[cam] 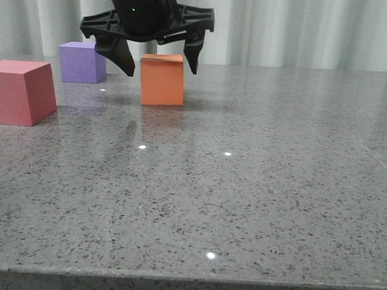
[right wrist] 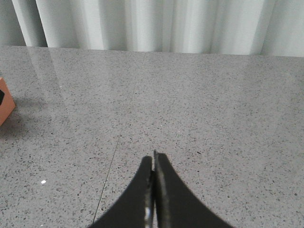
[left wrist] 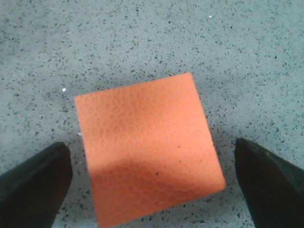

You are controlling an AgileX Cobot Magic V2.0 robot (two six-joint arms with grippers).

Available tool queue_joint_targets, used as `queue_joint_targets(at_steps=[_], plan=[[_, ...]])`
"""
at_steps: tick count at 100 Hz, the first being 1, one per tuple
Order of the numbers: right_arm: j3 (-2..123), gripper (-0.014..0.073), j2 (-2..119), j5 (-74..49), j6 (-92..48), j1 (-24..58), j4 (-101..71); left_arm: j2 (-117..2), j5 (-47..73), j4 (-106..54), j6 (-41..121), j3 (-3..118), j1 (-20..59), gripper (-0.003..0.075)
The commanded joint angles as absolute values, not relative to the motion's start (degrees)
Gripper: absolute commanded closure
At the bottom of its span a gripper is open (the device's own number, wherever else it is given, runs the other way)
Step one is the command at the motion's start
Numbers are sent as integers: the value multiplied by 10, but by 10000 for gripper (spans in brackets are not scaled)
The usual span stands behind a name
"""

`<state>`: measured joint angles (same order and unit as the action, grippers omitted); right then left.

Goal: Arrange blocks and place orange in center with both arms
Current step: 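Lower the open left gripper over the orange cube and grasp it, then lift the orange cube with the left gripper toward the purple cube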

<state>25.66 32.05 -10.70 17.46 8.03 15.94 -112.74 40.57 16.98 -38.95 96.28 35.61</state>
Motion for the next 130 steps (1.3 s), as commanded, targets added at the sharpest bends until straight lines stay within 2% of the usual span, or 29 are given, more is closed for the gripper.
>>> queue_joint_targets(at_steps=[1, 11, 18, 19, 23, 24, 33, 46, 59, 91, 112, 130], plan=[[272, 704, 320, -61, 174, 75, 167, -1100, 364, 179, -395, 982, 355, 101], [272, 704, 320, -61, 174, 75, 167, -1100, 355, 179, -395, 982, 355, 196], [272, 704, 320, -61, 174, 75, 167, -1100, 352, 179, -395, 982, 355, 307], [272, 704, 320, -61, 174, 75, 167, -1100, 352, 179, -395, 982, 355, 344], [272, 704, 320, -61, 174, 75, 167, -1100, 352, 179, -395, 982, 355, 393], [272, 704, 320, -61, 174, 75, 167, -1100, 352, 179, -395, 982, 355, 428], [272, 704, 320, -61, 174, 75, 167, -1100, 356, 176, -395, 982, 355, 559], [272, 704, 320, -61, 174, 75, 167, -1089, 378, 175, -395, 982, 355, 664], [272, 704, 320, -61, 174, 75, 167, -1061, 406, 186, -395, 982, 355, 701], [272, 704, 320, -61, 174, 75, 167, -972, 475, 222, -335, 980, 328, 703], [272, 704, 320, -61, 174, 75, 167, -940, 487, 83, -173, 975, 260, 703], [272, 704, 320, -61, 174, 75, 167, -937, 480, 18, -133, 950, 186, 703]])
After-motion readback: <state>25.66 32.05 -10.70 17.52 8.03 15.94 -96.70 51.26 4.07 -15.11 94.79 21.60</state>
